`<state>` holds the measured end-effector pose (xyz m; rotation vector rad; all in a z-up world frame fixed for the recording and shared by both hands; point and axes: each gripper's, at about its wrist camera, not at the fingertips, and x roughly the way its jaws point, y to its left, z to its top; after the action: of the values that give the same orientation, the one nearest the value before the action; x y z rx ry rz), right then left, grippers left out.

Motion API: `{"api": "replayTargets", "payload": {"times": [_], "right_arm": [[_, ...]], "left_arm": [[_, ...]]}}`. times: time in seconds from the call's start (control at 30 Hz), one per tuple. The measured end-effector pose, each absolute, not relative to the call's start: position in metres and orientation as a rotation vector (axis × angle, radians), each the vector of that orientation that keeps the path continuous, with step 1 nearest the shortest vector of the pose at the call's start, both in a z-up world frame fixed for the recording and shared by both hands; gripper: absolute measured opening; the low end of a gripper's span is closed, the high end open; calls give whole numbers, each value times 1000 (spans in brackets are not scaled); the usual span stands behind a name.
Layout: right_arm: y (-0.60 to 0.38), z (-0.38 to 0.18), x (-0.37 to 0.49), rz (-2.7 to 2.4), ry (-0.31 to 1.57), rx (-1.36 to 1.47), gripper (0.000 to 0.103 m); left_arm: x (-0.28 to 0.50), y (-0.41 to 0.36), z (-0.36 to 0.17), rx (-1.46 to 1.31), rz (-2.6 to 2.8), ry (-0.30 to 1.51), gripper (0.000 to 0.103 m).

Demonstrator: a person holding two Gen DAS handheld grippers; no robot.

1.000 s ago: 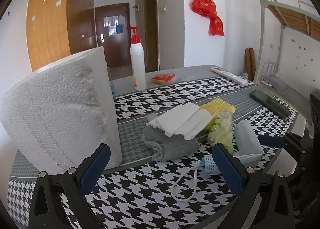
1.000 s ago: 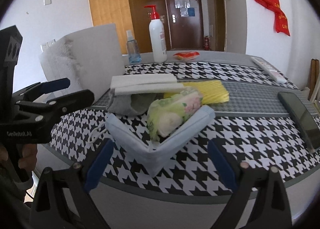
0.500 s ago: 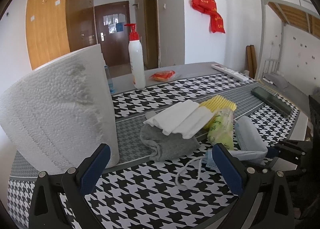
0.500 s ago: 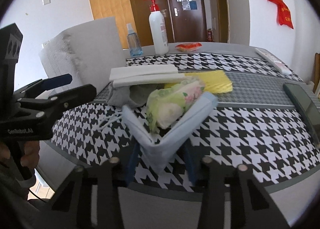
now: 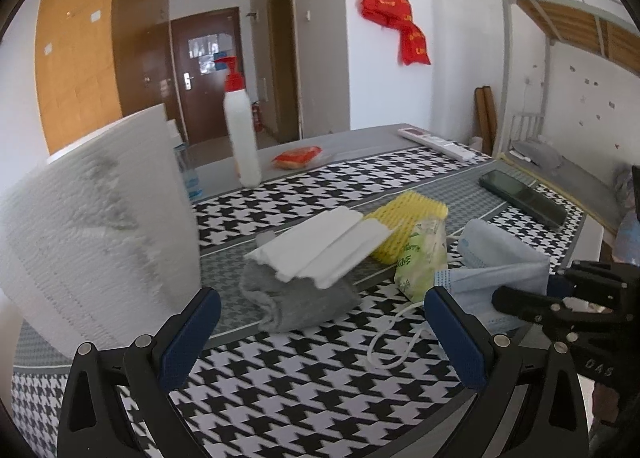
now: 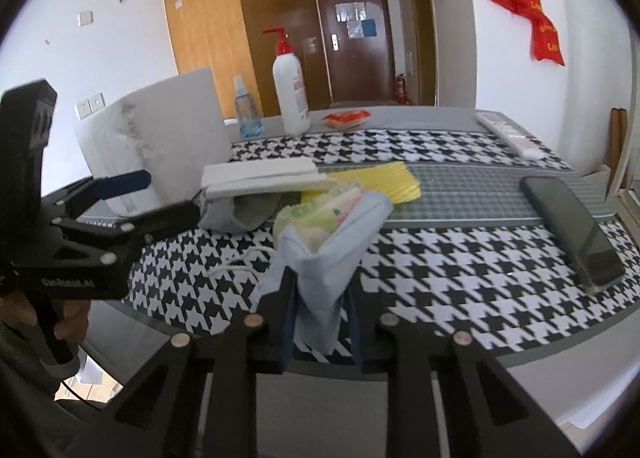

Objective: Organize soft objects
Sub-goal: 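Close the right gripper on the blue face mask and lift it, then grasp the green-wrapped packet with the left gripper while the right gripper holds the mask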

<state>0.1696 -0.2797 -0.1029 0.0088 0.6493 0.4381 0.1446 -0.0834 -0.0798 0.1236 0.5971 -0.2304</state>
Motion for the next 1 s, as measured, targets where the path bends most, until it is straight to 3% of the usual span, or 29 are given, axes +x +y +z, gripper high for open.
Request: {"api": "replayTargets", "payload": {"times": [0.07, 0.23, 1.0], "right_arm": [[-284, -101, 168, 445, 647, 22, 19], [-296, -98, 164, 476, 645, 70, 15], [-348, -69, 151, 389, 526, 159, 14]], "left_arm": [[147, -89, -80, 129, -241, 601, 102], [149, -98, -76, 134, -255, 591, 102], [153, -143, -80, 190, -346, 611, 102]]}}
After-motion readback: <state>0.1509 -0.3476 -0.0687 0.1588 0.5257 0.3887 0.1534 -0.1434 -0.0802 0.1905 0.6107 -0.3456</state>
